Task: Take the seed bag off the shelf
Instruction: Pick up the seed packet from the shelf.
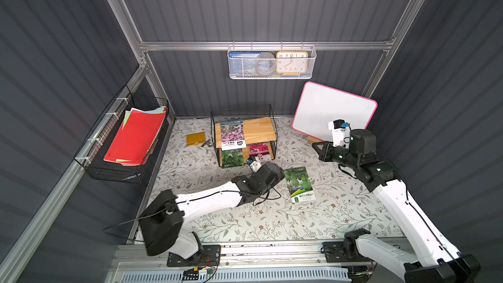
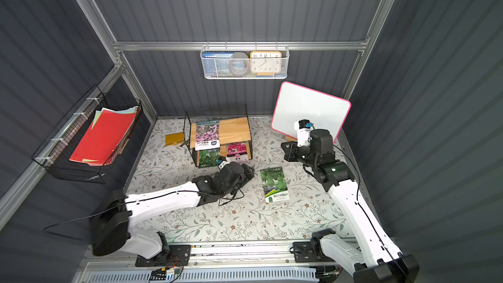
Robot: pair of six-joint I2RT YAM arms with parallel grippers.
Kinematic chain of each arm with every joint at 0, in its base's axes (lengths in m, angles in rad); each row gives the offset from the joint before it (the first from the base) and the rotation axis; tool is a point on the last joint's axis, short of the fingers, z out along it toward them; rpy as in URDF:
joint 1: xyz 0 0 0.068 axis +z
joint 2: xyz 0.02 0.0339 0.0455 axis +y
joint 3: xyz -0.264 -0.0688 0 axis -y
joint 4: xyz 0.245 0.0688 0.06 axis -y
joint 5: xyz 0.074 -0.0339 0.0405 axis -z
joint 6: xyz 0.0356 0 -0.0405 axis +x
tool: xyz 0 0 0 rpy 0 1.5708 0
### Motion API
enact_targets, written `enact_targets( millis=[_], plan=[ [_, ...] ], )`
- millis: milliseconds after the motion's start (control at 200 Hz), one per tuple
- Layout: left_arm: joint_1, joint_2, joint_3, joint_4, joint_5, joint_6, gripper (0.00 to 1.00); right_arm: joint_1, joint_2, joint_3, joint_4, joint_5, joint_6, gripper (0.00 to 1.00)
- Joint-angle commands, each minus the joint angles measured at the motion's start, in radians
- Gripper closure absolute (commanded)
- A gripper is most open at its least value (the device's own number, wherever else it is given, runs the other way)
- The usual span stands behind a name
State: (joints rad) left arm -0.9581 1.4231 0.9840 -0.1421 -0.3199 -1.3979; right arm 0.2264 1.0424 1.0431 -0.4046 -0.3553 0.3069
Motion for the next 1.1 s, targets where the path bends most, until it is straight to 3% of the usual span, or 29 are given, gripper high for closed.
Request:
enact_targets(
  millis=[0, 135, 250, 305, 365, 420, 525, 615, 705, 745, 920, 1096],
  plan=[
    [-0.004, -0.158, 0.055, -0.189, -0.226, 0.086, 0.09, 0.029, 0.023, 0.028, 0.002, -0.024, 0.006, 1.00],
    [-0.004, -0.228, 0.160, -0.377, -0.384, 0.123, 0.18, 0.121, 0.060, 0.079, -0.030, 0.043, -0.018, 1.00],
    [-0.004, -0.195, 0.285, -0.612, -0.480, 0.100, 0.48, 0.215, 0.103, 0.129, -0.043, 0.097, -0.027, 1.00],
    [-0.004, -0.165, 0.343, -0.773, -0.536, -0.004, 0.75, 0.250, 0.125, 0.144, -0.037, 0.098, -0.018, 1.00],
    [-0.003, -0.141, 0.379, -0.999, -0.583, -0.205, 0.89, 0.286, 0.150, 0.158, -0.024, 0.146, -0.004, 1.00],
    [0.002, -0.156, 0.361, -1.004, -0.623, -0.175, 1.00, 0.314, 0.178, 0.170, -0.012, 0.155, 0.011, 1.00],
    [0.068, -0.242, 0.279, -1.009, -0.592, -0.235, 1.00, 0.363, 0.245, 0.195, 0.005, 0.162, 0.030, 1.00],
    [0.145, -0.316, 0.258, -1.009, -0.587, -0.193, 1.00, 0.395, 0.283, 0.220, 0.010, 0.166, 0.036, 1.00],
    [0.165, -0.385, 0.266, -1.005, -0.621, -0.157, 1.00, 0.415, 0.309, 0.236, 0.019, 0.171, 0.040, 1.00],
    [0.165, -0.409, 0.272, -0.965, -0.637, -0.100, 1.00, 0.422, 0.317, 0.242, 0.024, 0.174, 0.041, 1.00],
    [0.168, -0.445, 0.289, -0.629, -0.654, 0.370, 1.00, 0.436, 0.351, 0.258, 0.032, 0.176, 0.047, 1.00],
    [0.203, -0.488, 0.300, -0.321, -0.741, 0.794, 1.00, 0.441, 0.359, 0.258, 0.041, 0.170, 0.054, 1.00]
  ],
)
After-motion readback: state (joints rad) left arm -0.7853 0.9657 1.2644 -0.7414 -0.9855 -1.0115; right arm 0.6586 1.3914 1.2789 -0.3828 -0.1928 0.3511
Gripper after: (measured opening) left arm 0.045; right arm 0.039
